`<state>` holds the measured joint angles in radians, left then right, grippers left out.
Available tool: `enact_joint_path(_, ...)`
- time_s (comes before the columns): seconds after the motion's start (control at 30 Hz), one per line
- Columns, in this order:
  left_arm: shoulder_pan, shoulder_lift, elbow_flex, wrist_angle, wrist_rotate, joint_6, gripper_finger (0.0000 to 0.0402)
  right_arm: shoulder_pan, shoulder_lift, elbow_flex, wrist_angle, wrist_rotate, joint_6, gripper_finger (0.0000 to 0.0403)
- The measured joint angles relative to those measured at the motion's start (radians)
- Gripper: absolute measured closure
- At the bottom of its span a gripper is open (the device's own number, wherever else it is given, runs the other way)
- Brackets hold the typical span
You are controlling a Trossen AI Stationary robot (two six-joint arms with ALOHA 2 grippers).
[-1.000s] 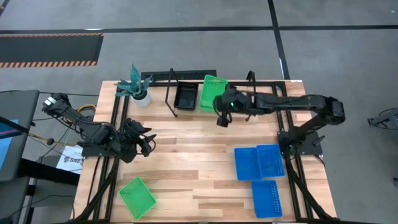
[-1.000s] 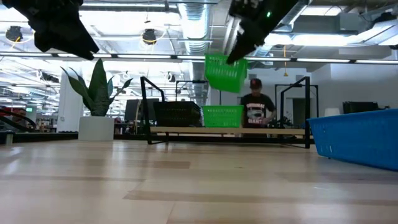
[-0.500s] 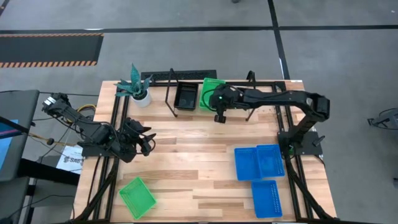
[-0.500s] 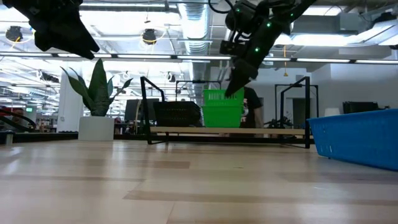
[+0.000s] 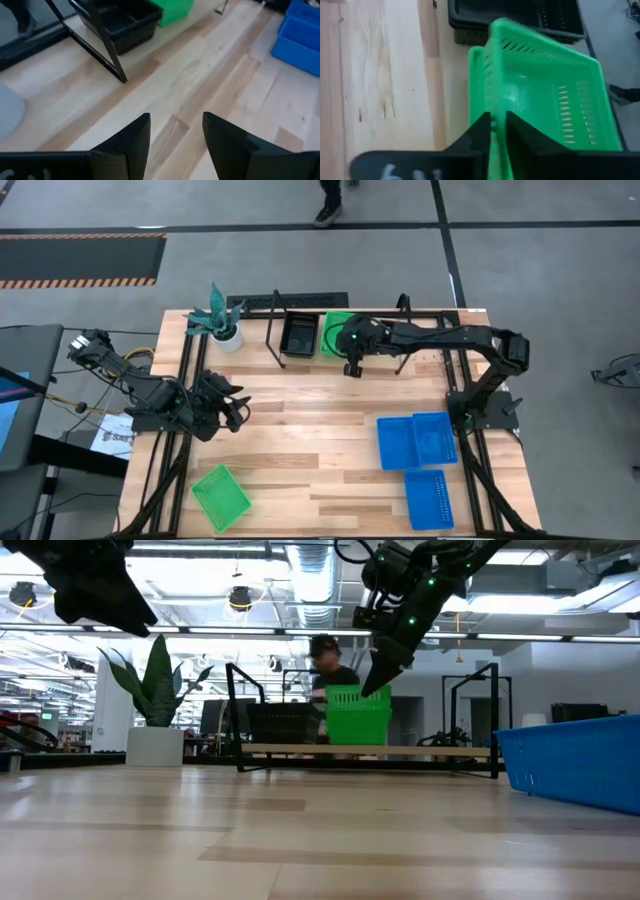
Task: Stack baskets on shelf by color
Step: Stack the top green basket on top of the other green basket on the shelf, then stack the green basket on top of the other green baskets on the shelf
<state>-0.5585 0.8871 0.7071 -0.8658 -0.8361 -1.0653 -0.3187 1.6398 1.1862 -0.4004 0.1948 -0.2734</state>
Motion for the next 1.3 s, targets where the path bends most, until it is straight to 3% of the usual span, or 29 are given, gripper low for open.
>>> enact_joint_path(0.2, 0.000, 0.000, 0.000, 0.000, 0.108, 0.005, 0.0233, -0.002, -0.013, 0.009, 0.001, -0.018, 0.015, 0.0230)
enact_joint_path(0.37, -0.001, 0.001, 0.000, 0.002, 0.395, 0.046, 0.0233, 0.034, -0.065, 0.057, -0.024, -0.014, 0.033, 0.0180)
enact_joint_path(0.47, -0.026, 0.019, 0.000, 0.004, 0.556, -0.033, 0.0233, 0.076, -0.107, 0.072, -0.028, -0.014, 0.056, 0.0172)
enact_joint_path(0.7, -0.158, 0.186, 0.000, 0.053, 0.697, -0.242, 0.0233, 0.195, -0.164, 0.072, -0.056, -0.013, 0.095, 0.0178)
enact_joint_path(0.83, -0.233, 0.303, 0.003, 0.169, 0.797, -0.348, 0.0233, 0.246, -0.163, 0.071, -0.063, -0.013, 0.124, 0.0179)
enact_joint_path(0.97, -0.301, 0.407, 0.076, 0.177, 0.825, -0.439, 0.0233, 0.287, -0.152, 0.071, -0.061, -0.011, 0.151, 0.0179)
enact_joint_path(1.1, -0.348, 0.498, 0.186, 0.069, 0.797, -0.484, 0.0233, 0.325, -0.145, 0.071, -0.058, -0.010, 0.195, 0.0182)
enact_joint_path(1.2, -0.375, 0.578, 0.246, 0.025, 0.775, -0.479, 0.0233, 0.358, -0.145, 0.068, -0.049, -0.010, 0.229, 0.0184)
enact_joint_path(1.3, -0.390, 0.664, 0.269, 0.013, 0.819, -0.468, 0.0233, 0.390, -0.145, 0.050, -0.030, -0.010, 0.248, 0.0184)
